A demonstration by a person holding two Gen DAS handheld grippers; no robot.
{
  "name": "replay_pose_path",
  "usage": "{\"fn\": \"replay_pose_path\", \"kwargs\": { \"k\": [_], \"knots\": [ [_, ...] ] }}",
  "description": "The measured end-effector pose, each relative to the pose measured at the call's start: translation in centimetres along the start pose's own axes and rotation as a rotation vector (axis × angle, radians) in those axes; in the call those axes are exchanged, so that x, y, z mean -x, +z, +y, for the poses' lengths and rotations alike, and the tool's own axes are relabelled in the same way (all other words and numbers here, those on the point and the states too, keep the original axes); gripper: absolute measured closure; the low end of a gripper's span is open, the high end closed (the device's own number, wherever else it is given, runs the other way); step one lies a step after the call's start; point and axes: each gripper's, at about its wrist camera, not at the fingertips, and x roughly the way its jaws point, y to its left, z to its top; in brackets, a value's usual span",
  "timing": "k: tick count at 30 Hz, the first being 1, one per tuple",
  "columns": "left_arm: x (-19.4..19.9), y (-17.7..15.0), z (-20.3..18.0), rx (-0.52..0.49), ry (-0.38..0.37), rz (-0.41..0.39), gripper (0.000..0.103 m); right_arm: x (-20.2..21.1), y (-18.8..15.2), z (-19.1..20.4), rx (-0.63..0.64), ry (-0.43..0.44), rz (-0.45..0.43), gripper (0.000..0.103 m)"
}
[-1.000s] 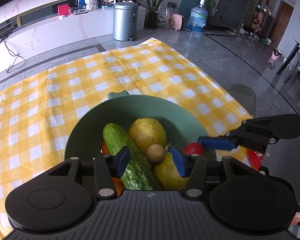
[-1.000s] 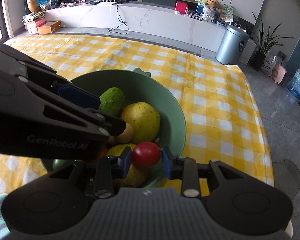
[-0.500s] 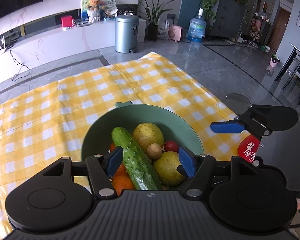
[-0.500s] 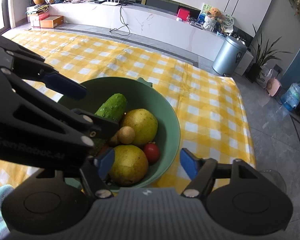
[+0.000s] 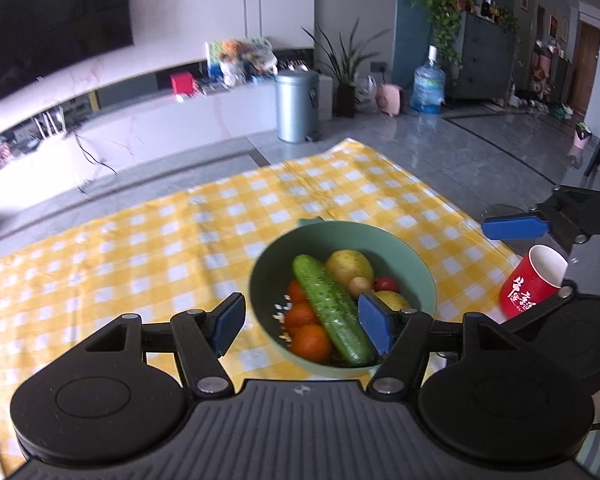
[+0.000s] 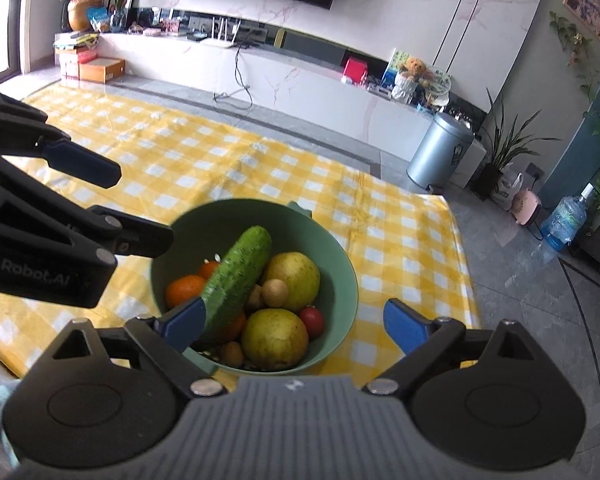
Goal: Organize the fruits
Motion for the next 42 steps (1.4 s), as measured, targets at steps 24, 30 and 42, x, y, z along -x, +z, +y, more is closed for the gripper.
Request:
{"fn": "replay_pose_path", "kwargs": {
  "k": [24, 30, 42],
  "knots": [
    [5.8, -6.7, 4.1, 0.122, 0.209, -0.117, 0.022, 7.7, -4.5, 4.1, -0.375, -0.054, -0.281, 0.004],
    [5.1, -8.4, 3.8, 0.116, 0.285, -0.137, 0.021, 6.6, -6.1, 5.1, -0.374, -0.045, -0.293, 0.004],
    [2.0, -10.3, 3.7, 0.136, 0.279, -0.034, 0.021, 3.3, -8.3, 4.4, -0.423, -0.012, -0.279, 0.004]
  ]
}}
